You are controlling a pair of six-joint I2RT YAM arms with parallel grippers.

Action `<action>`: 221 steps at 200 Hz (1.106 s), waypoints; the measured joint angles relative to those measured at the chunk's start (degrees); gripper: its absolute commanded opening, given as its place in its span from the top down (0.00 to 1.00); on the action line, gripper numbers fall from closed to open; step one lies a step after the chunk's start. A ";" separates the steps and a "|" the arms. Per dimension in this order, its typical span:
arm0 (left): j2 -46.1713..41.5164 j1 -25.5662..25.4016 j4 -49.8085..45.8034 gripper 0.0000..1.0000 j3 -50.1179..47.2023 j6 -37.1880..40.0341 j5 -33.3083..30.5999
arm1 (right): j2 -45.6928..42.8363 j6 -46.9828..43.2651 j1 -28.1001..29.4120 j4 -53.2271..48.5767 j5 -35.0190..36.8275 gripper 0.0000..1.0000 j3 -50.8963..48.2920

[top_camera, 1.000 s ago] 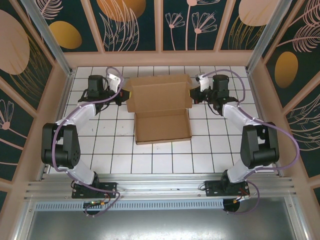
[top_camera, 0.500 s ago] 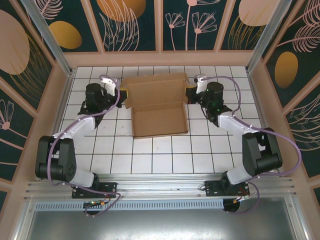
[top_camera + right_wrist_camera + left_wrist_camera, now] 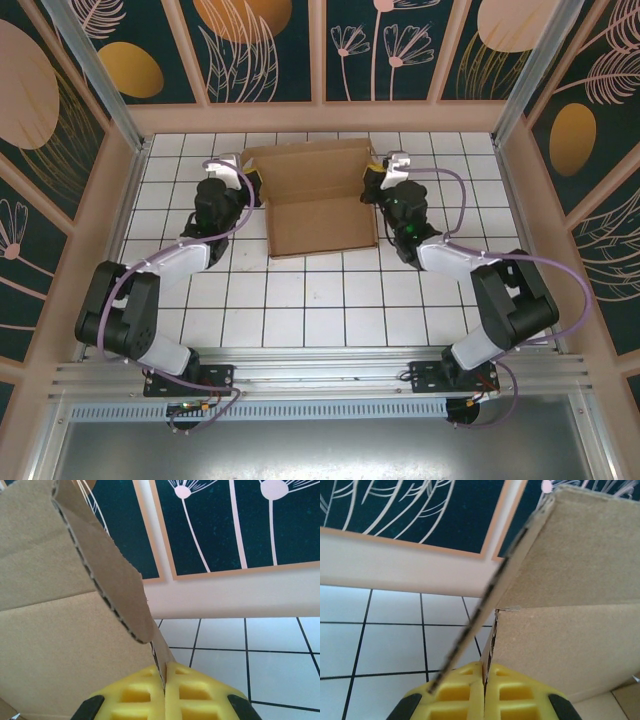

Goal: Fold the paper box

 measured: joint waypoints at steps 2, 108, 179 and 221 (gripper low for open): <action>0.13 -0.11 0.13 1.00 0.00 -0.26 -0.33 | 0.15 0.07 0.11 0.33 0.17 1.00 -0.09; 5.79 -7.39 3.02 0.95 1.90 -5.44 -11.67 | 5.77 4.50 1.79 15.02 10.45 1.00 -7.65; 5.64 -9.25 7.50 0.81 -2.97 -7.52 -13.94 | 7.56 3.82 5.20 29.03 14.14 0.99 -16.35; 4.50 -9.90 9.05 0.80 -6.21 -8.00 -13.31 | 7.76 3.85 5.68 33.90 13.73 0.95 -19.80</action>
